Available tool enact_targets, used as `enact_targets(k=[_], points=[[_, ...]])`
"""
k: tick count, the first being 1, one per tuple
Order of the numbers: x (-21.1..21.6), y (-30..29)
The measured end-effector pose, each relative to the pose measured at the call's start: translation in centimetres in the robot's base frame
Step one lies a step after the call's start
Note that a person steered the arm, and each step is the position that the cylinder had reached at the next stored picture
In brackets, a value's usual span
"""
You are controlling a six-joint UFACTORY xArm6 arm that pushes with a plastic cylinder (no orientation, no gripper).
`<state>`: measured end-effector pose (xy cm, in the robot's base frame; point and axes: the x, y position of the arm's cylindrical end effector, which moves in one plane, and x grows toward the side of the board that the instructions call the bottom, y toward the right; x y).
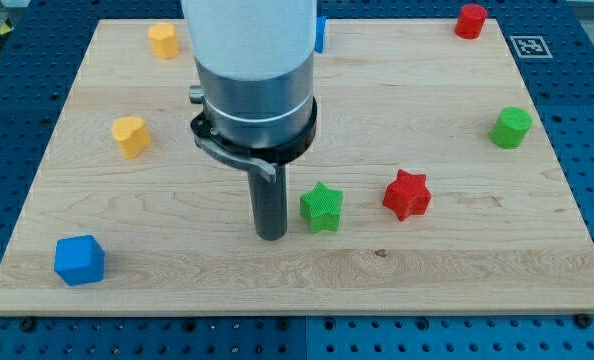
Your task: Push the green star into the left of the red star
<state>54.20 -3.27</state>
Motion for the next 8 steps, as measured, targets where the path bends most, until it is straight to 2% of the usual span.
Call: enact_targets(k=[2,4,5,6,8], points=[[-0.1,6.7],[-0.1,7.4],[-0.2,6.0],[-2.8,5.6],[-2.3,9.7]])
